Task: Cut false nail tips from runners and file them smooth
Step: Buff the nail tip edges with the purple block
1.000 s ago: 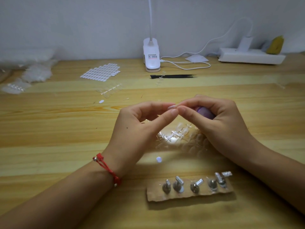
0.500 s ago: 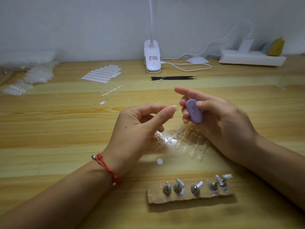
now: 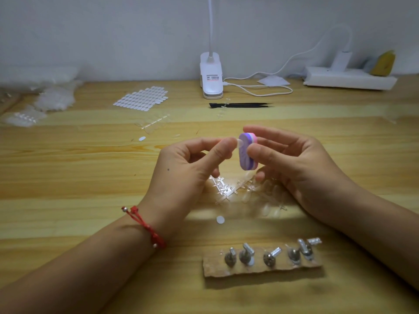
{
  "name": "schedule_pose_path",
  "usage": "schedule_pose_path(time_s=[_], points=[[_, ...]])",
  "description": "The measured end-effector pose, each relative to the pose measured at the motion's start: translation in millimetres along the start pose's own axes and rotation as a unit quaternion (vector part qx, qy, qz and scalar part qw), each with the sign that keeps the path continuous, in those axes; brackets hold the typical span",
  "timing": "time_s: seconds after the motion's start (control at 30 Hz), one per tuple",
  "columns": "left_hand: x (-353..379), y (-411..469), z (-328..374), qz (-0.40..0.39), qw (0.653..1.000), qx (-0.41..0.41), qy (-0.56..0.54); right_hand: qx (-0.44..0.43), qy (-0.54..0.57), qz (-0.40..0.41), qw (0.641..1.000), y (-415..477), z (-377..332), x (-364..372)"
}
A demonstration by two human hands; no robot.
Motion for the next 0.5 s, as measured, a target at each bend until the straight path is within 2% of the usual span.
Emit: schedule_pose_path(time_s=[0.17, 0.3, 0.43, 0.5], points=[[-0.5, 1.2, -1.4, 0.006, 1.0, -0.001, -0.003, 0.0, 0.005, -0.022, 1.0, -0.5, 0.4, 1.5], [1.9, -1.9, -0.5, -0.019, 1.0, 0.009, 0.017, 0.008, 0.032, 0.003, 0.999, 0.8, 0.7, -0.1], [-1.1, 0.1, -4.4, 0.01, 1.0, -0.004, 0.007, 0.016, 0.02, -0.006, 1.0, -0.1, 0.6, 1.2], [0.3, -0.7, -4.6, -0.011, 1.0, -0.009, 0.015, 0.014, 0.025, -0.002, 1.0, 0.1, 0.9, 0.6]])
Point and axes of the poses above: each hand's wrist, its own y-axis towards the middle knuckle, its own x-axis out of the palm, z = x × y, the point moved 2 cm from there along y, towards the middle knuckle, and after that the axes turned 11 degrees about y, right-handed, at the moved point
